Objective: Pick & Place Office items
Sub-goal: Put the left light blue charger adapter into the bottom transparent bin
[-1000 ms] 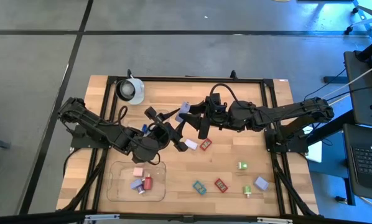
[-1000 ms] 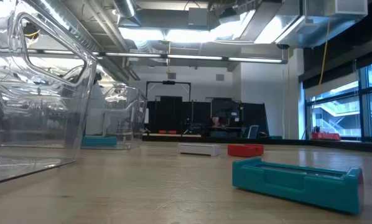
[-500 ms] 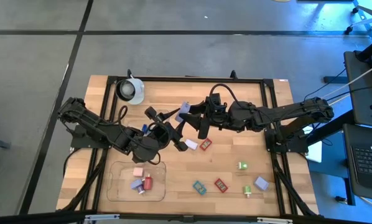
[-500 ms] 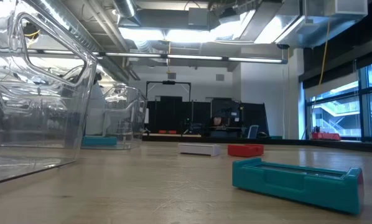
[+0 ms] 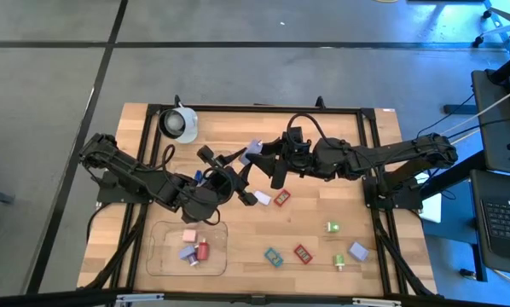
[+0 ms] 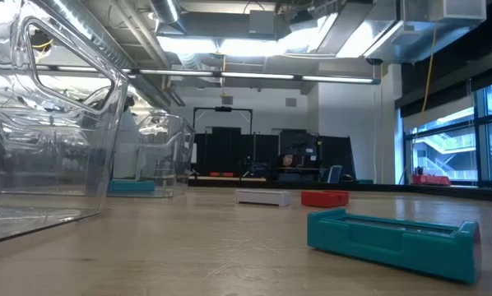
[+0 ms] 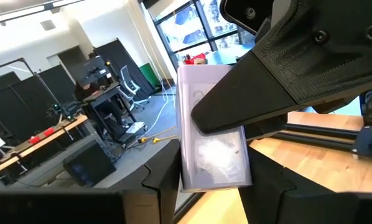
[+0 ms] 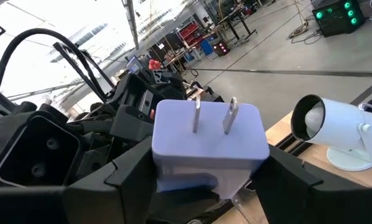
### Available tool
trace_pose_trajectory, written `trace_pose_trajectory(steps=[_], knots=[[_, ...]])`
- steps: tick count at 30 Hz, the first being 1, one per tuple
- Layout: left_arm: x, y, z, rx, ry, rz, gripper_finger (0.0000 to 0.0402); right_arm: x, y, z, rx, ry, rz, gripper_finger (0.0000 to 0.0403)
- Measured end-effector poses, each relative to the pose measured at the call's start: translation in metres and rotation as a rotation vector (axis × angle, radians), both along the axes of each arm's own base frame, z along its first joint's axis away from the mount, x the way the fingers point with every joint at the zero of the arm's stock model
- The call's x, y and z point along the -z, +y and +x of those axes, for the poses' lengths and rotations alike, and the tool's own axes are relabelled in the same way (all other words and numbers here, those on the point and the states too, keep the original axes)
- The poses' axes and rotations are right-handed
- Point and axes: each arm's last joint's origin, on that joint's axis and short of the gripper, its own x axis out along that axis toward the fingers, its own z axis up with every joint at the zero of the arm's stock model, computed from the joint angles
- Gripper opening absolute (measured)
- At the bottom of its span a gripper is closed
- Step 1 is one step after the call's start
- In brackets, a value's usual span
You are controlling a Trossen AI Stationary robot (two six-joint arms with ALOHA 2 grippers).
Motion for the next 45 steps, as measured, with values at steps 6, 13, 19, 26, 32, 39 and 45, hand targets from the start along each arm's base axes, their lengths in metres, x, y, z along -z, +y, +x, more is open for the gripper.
trace_pose_trajectory(steps=[6,13,19,26,32,39,45], knots=[[0.0,0.0,0.0,0.0,-0.002,-0.002,0.0129,0.0,0.0,0.0,-0.001,0.001,-0.004,0.0235],[0.0,0.0,0.0,0.0,-0.005,-0.004,0.0128,0.0,0.0,0.0,-0.007,0.004,-0.008,0.0239],[-0.002,0.0,0.0,0.017,-0.018,-0.016,0.0127,0.004,0.001,0.001,-0.034,0.023,-0.023,0.0272],[-0.001,0.0,0.0,0.01,-0.012,-0.01,0.0127,0.002,0.0,0.001,-0.028,0.012,-0.017,0.0305],[-0.001,0.0,0.0,0.002,-0.011,-0.008,0.0127,-0.008,-0.009,-0.008,-0.025,-0.008,-0.003,0.032],[-0.001,0.0,-0.002,-0.049,-0.012,0.004,0.0127,-0.017,-0.022,-0.033,-0.133,0.084,0.036,0.0334],[0.002,-0.009,-0.006,0.001,-0.029,-0.023,0.0127,-0.024,-0.029,-0.071,-0.045,0.221,0.011,0.0333]])
